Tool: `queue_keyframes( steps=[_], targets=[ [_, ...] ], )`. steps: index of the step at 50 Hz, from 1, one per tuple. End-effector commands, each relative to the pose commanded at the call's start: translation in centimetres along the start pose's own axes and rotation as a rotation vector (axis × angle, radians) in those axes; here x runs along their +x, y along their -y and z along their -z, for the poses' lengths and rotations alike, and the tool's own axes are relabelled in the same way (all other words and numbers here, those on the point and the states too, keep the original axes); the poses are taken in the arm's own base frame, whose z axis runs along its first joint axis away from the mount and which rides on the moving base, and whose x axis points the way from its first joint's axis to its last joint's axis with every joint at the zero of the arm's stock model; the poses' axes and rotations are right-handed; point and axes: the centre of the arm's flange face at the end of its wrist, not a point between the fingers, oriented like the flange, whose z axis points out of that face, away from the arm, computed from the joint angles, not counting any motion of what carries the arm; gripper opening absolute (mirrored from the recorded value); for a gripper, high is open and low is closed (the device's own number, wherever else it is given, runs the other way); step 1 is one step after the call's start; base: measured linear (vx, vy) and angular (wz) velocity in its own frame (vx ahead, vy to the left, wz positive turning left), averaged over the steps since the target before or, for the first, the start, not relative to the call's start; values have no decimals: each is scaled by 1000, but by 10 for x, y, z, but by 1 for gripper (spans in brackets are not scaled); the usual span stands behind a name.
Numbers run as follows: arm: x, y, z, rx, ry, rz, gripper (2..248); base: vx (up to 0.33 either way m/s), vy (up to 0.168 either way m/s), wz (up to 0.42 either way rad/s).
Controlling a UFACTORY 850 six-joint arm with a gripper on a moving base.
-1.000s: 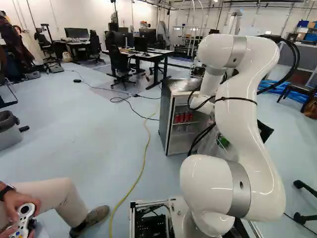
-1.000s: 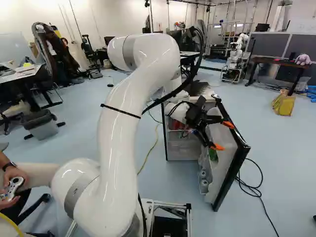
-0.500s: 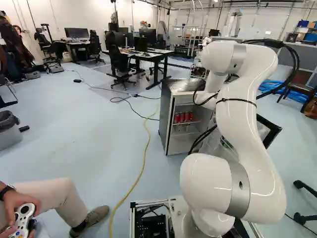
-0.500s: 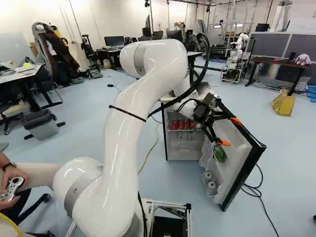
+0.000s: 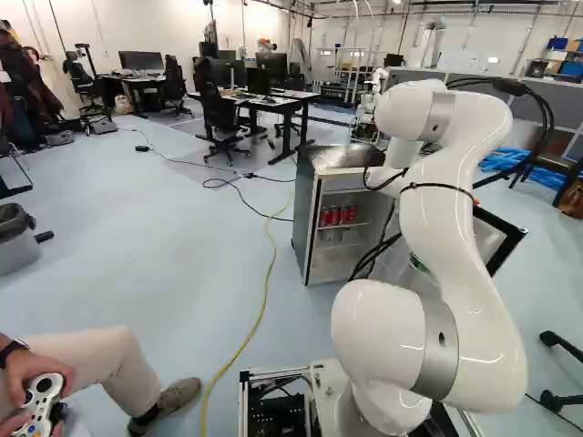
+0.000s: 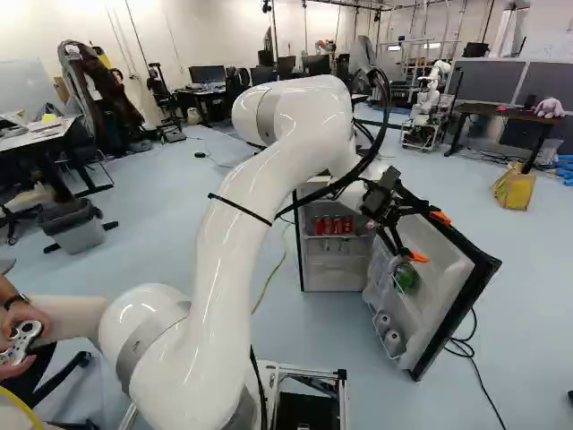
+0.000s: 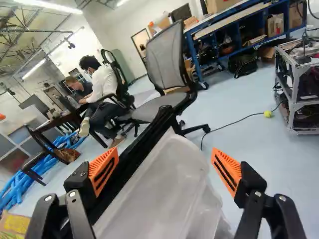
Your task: Grab a drink from the fridge
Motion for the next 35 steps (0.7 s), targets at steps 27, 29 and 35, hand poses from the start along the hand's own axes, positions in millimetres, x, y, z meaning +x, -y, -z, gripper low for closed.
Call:
queue_keyframes(
  steps=[27,29,35],
  targets=[
    [20,-37,24,268,14,135,247,0,0,0],
    [21,-40,27,293,16,145,247,0,0,0],
    [27,-49,33,365,23,176,247,0,0,0]
  ],
)
